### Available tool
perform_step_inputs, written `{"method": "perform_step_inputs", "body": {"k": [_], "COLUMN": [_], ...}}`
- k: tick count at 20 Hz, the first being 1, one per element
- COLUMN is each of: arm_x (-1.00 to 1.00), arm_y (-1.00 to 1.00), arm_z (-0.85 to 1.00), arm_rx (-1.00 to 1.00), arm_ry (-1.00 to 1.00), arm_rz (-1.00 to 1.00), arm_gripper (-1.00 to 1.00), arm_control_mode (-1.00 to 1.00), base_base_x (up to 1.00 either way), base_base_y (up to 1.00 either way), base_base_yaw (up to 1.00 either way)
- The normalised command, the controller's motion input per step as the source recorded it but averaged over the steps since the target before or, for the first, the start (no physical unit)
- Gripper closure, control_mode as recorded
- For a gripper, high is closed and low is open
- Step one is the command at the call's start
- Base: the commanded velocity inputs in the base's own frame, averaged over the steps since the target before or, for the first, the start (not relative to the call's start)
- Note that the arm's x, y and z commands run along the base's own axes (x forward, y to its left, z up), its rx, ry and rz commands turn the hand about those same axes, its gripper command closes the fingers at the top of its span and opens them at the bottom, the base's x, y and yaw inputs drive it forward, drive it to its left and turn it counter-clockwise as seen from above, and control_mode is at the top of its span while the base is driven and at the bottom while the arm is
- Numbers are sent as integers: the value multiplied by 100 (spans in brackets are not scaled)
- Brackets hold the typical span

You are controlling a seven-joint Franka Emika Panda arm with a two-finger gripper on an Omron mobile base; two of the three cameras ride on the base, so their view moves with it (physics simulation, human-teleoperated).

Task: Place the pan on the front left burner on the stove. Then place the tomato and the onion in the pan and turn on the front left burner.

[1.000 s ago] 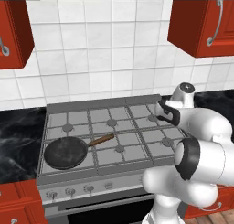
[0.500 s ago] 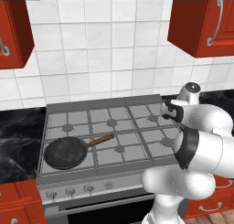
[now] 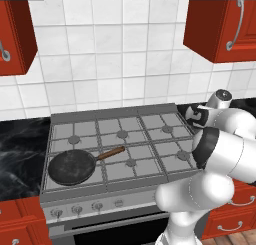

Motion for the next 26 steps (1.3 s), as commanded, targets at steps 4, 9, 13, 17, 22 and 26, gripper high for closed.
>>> {"method": "perform_step_inputs", "body": {"k": [4,9,13,17,22,26], "arm_x": [16,18,24,26,22,21], "arm_y": [-26,-10,-3,-11,-25,-16], "arm_z": [0,0,-6,-14,-24,-15], "arm_rx": [0,0,0,0,0,0], "arm_ry": [0,0,0,0,0,0], "arm_rz": [0,0,0,0,0,0], "arm_gripper": [-100,-100,-100,-100,-100,-100], "arm_control_mode": [-100,-100,-100,-100,-100,-100], "base_base_x": [0,0,0,0,0,0], "base_base_y": [0,0,0,0,0,0], "base_base_yaw": [0,0,0,0,0,0]}}
